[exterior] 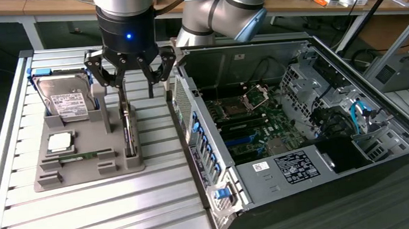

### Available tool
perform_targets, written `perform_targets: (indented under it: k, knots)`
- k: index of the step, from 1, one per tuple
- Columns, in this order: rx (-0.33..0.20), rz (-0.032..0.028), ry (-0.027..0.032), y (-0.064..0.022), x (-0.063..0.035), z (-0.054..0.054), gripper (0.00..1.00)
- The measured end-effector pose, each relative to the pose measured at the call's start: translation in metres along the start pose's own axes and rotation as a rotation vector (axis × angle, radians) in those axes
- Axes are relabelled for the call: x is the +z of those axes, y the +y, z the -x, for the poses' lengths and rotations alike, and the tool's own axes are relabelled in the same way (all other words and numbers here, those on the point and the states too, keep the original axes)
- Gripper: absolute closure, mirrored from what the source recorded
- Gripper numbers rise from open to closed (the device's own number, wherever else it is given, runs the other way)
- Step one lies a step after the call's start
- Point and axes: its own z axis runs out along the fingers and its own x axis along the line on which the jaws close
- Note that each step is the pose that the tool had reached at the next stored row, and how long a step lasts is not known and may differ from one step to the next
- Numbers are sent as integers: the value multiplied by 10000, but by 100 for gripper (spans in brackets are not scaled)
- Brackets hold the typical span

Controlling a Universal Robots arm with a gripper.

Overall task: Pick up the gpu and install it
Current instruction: 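Pick up the gpu and move the gpu toward the slot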

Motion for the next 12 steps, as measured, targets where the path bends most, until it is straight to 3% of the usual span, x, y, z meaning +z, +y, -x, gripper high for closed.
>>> perform_targets:
  k: [12]
  knots:
    - [-1,0,0,-5,112,-53,44]
